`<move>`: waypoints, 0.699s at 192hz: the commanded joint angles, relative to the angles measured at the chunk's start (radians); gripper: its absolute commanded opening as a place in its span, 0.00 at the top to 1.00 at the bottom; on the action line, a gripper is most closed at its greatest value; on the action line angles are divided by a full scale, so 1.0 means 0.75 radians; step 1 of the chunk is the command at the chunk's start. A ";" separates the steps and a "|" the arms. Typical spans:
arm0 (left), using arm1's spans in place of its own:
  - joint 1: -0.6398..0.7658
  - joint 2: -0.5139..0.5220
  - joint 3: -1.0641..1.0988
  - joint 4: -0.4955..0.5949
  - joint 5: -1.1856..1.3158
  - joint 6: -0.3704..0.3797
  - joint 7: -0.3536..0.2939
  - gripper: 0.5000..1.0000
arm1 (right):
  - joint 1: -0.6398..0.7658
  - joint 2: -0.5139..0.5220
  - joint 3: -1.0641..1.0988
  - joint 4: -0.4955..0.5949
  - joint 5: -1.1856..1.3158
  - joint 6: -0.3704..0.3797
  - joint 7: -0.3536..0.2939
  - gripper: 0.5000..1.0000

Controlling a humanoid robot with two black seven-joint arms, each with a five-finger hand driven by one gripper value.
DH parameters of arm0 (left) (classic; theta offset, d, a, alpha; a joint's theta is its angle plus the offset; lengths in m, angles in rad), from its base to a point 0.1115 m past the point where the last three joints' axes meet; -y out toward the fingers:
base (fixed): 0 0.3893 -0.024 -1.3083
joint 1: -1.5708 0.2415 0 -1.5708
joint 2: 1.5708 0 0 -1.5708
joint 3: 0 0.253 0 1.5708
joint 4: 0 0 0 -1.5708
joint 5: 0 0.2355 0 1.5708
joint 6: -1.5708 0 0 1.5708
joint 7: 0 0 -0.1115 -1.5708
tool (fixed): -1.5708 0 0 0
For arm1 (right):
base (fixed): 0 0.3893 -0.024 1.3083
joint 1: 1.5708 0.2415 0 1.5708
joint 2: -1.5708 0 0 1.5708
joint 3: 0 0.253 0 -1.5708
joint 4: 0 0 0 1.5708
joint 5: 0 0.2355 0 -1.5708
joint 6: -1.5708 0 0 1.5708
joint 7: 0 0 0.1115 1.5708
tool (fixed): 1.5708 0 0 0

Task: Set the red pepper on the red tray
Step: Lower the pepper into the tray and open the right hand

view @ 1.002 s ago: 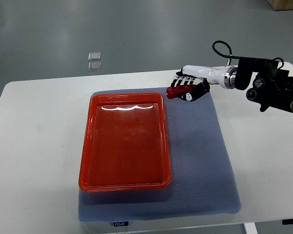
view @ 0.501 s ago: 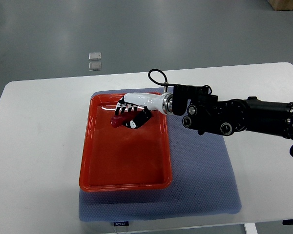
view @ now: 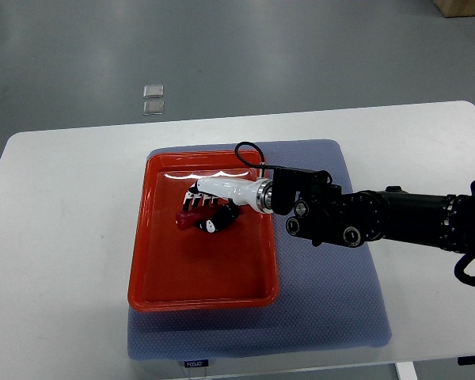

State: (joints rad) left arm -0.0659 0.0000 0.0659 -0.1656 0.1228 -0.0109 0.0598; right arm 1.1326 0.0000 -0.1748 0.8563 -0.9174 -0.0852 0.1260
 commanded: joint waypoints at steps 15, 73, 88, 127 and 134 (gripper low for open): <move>0.000 0.000 0.000 0.000 0.000 0.000 0.000 0.00 | -0.001 0.000 0.004 0.000 0.012 -0.007 0.002 0.80; 0.000 0.000 0.002 0.002 0.000 0.000 0.000 0.00 | -0.001 0.000 0.022 0.000 0.018 -0.007 0.002 0.44; 0.000 0.000 0.002 0.002 0.000 0.000 0.000 0.00 | -0.001 0.000 0.026 0.002 0.021 -0.009 0.002 0.41; 0.000 0.000 0.002 0.002 0.000 0.000 0.000 0.00 | -0.019 -0.027 0.217 0.002 0.059 -0.011 0.006 0.37; 0.000 0.000 0.002 0.002 0.000 0.000 0.000 0.00 | -0.046 -0.055 0.286 0.004 0.078 -0.011 0.010 0.36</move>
State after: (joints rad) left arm -0.0660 0.0000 0.0677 -0.1640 0.1227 -0.0106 0.0598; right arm 1.1268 -0.0052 -0.0674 0.8580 -0.8875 -0.0932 0.1303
